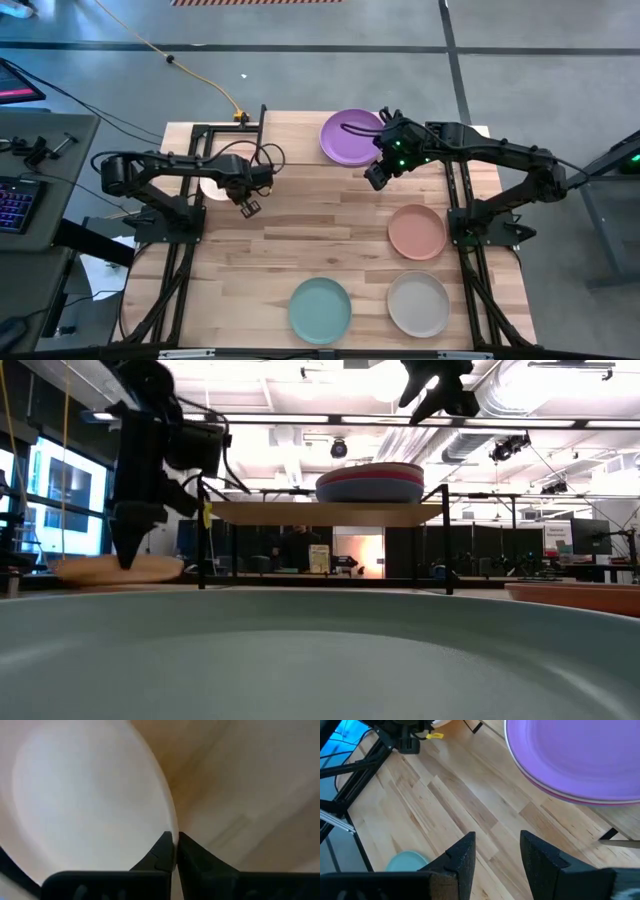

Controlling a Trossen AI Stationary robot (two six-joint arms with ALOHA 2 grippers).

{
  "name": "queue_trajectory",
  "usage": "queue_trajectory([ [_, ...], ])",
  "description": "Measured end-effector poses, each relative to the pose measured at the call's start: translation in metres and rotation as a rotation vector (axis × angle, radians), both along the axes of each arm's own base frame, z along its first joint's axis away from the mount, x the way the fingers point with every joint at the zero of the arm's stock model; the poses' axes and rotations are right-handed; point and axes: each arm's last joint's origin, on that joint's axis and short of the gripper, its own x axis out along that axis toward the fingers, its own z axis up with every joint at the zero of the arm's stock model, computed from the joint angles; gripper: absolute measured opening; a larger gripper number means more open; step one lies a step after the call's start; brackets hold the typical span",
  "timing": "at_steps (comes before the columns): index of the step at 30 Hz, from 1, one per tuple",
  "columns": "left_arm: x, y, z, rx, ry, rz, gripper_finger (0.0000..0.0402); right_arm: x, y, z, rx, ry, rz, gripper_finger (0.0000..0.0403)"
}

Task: Place and stack plates onto a shelf
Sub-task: Put the light brown plate on the shelf

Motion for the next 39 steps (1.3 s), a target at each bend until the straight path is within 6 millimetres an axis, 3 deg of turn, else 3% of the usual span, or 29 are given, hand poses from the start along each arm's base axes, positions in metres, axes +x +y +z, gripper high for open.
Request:
queue_trajectory([
  [16,0.002,-0.025,0.067,0.002,0.044,0.001,0.0001,0.000,0.000,0.000,-0.028,0.003,0.034,0.0136],
  [29,-0.009,-0.029,0.132,0.072,-0.128,0.032,0.0000,0.000,0.000,0.000,-0.029,0.003,0.035,0.0136],
  [39,-0.017,-0.026,0.196,0.243,-0.294,0.004,0.0000,0.000,-0.001,0.000,-0.055,0.010,0.021,0.0136],
])
